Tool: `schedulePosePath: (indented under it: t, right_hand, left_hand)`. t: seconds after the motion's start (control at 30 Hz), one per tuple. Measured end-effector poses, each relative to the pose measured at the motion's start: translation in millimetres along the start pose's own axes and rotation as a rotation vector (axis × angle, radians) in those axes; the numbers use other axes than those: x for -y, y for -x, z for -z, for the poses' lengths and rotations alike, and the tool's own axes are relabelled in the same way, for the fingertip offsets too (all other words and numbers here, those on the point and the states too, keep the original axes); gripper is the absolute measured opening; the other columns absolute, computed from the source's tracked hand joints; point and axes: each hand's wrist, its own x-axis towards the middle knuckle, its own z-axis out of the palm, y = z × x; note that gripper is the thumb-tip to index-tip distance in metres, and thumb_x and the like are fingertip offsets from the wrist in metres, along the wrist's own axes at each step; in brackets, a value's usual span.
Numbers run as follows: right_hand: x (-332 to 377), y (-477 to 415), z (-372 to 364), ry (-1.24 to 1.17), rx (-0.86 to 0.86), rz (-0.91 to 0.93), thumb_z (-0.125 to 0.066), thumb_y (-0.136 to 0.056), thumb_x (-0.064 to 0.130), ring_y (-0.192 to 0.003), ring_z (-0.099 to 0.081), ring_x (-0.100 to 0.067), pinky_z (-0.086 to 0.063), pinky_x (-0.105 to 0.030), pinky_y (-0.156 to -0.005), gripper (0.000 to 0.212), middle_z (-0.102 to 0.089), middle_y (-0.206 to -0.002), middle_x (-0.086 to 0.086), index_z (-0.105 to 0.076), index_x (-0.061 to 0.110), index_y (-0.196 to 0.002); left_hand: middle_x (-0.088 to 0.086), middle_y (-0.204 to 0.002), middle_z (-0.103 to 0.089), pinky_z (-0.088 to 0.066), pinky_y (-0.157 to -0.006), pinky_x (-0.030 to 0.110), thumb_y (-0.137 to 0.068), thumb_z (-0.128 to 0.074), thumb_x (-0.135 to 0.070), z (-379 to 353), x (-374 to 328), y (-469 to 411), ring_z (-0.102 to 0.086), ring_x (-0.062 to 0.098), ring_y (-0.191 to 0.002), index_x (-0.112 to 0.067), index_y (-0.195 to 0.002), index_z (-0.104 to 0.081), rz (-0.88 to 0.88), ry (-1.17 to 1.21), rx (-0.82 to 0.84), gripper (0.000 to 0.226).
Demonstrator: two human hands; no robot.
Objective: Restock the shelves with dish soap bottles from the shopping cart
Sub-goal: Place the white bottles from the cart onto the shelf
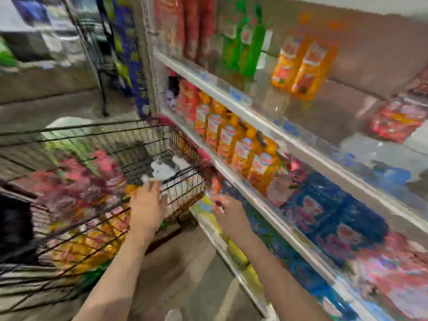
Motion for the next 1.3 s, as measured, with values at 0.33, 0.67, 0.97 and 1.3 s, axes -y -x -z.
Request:
schedulePosePath:
  t: [0.33,0.67,0.97,1.3]
  right_hand:
    - [39,-126,-126,0.231,0.303,0.064,-0.042,-0.100,0.021,-0.135,-0.034,-0.021,-0.023,-0.029,-0.112,0.044,-0.038,-0.147,-0.009,-0.041,0.006,-0.141]
    - [5,-190,-171,0.568,0.373,0.188,0.009,-0.079,0.054,-0.140,-0.027,-0.012,-0.003,-0.042,-0.115,0.087,-0.051,-0.135,0.006,-0.057,0.019,-0.123]
    - [-10,-302,-204,0.576,0.627,-0.017,-0.046,-0.096,0.040,-0.122,-0.050,-0.027,-0.042,-0.038,-0.097,0.047,-0.052,-0.135,-0.007,-0.045,0.015,-0.136]
    - [-76,-379,-282,0.491,0.699,-0.409,-0.075,-0.070,0.049,-0.121,-0.049,-0.029,-0.046,-0.042,-0.097,0.090,-0.048,-0.134,-0.011,-0.031,0.010,-0.139]
  left_hand:
    - [0.006,-0.135,-0.051,-0.038,-0.098,0.044,-0.099,-0.020,-0.052,-29,114,-55,-0.049,0.028,-0.120,-0.016,-0.138,-0.040,0.113,-0.308,0.357,0.057]
    - [0.011,-0.141,-0.043,-0.029,-0.107,0.046,-0.100,-0.022,-0.049,-61,107,-116,-0.037,0.031,-0.130,-0.014,-0.135,-0.042,0.201,0.032,0.587,0.054]
    - [0.011,-0.145,-0.041,-0.034,-0.106,0.035,-0.100,-0.039,-0.034,-115,135,-180,-0.039,0.027,-0.132,-0.011,-0.140,-0.041,0.352,0.144,0.720,0.046]
    - [0.011,-0.140,-0.042,-0.038,-0.101,0.036,-0.099,-0.041,-0.032,-180,177,-237,-0.040,0.027,-0.128,-0.009,-0.139,-0.039,0.475,0.172,0.726,0.046]
